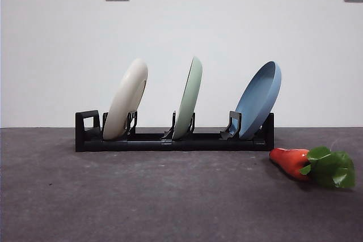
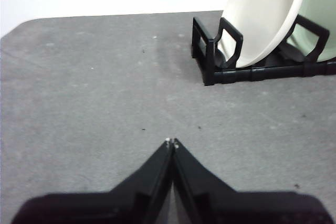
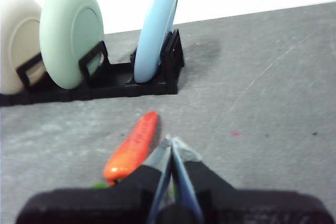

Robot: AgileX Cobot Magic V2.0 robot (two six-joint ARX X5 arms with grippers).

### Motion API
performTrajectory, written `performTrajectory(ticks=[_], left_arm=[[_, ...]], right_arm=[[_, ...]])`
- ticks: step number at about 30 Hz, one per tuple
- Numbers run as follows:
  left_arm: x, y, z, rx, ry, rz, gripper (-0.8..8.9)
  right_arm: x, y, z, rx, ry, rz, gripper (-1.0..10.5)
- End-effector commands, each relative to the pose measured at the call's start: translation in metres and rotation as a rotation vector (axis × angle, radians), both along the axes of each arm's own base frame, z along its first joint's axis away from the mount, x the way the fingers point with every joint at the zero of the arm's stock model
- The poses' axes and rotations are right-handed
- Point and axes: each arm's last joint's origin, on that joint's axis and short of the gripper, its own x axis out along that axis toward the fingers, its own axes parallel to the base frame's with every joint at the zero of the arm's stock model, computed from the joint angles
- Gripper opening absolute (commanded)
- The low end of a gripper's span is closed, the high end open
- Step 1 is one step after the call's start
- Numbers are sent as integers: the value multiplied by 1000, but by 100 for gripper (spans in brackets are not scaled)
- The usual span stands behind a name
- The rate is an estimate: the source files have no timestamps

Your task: Take the green plate from the plate rack,put the plate on the table,take the carrot from the table,put the carrot in the plate

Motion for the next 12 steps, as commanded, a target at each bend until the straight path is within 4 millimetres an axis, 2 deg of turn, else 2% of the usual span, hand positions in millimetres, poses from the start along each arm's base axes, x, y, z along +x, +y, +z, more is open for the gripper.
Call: performTrajectory(ticks=[1,6,9,12], left_arm=[[1,0,-2,-88,-15,0,-2],[0,-2,5,-206,-31,-24,-6],[-3,-4,24,-276,-72,-79,-6],[-11,-4,49,-282,-122,-93,-6]], right_arm=[[0,0,-4,84,35,-12,1],[0,0,2,187,10,-21,-4],[-2,1,15,296,5,7,-10],[-4,3,32,309,4,75,-11]])
